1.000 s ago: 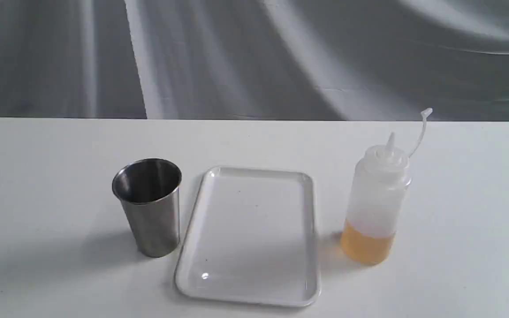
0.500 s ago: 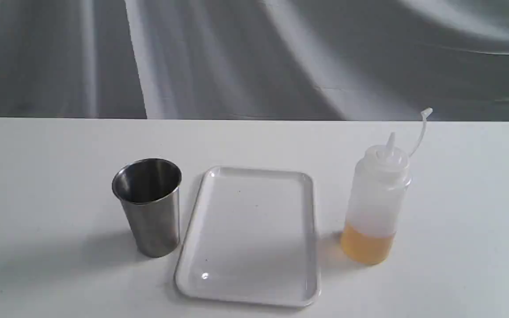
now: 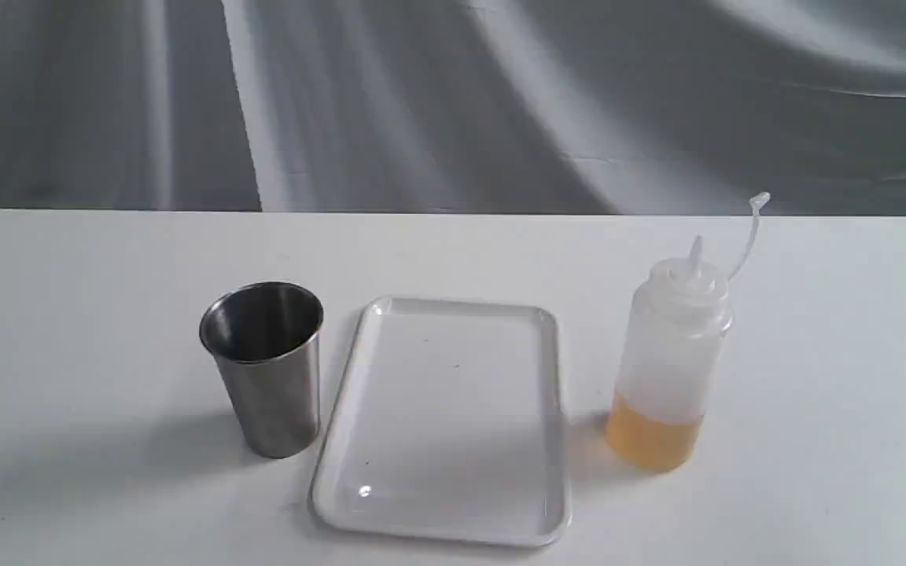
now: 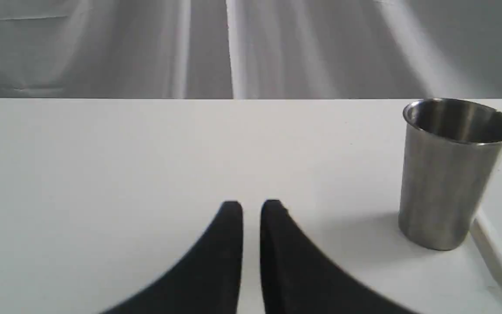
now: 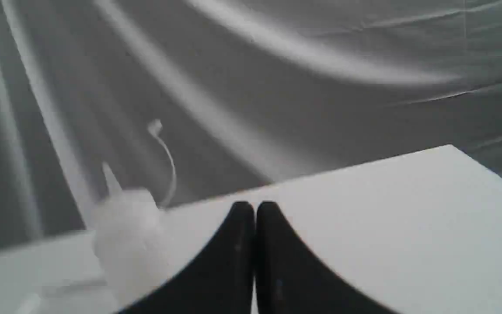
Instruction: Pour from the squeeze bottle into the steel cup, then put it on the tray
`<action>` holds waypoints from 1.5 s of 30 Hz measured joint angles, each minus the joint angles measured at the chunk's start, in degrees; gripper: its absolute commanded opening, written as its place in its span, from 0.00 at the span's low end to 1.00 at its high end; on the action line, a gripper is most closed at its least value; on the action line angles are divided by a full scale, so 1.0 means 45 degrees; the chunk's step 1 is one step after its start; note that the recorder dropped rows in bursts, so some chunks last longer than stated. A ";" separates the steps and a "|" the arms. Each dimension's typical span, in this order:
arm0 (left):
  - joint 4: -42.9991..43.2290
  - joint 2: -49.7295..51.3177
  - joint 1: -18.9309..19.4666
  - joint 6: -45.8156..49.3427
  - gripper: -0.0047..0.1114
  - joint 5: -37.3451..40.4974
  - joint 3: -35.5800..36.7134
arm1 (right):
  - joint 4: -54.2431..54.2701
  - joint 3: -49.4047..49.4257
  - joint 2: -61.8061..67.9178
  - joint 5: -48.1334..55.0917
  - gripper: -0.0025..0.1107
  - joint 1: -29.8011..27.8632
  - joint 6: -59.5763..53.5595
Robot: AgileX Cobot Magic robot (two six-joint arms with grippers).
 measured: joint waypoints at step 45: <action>0.0000 0.0000 0.0000 0.0000 0.11 0.0000 0.0000 | 0.8823 -0.9957 0.2422 0.2552 0.02 0.0000 -0.2709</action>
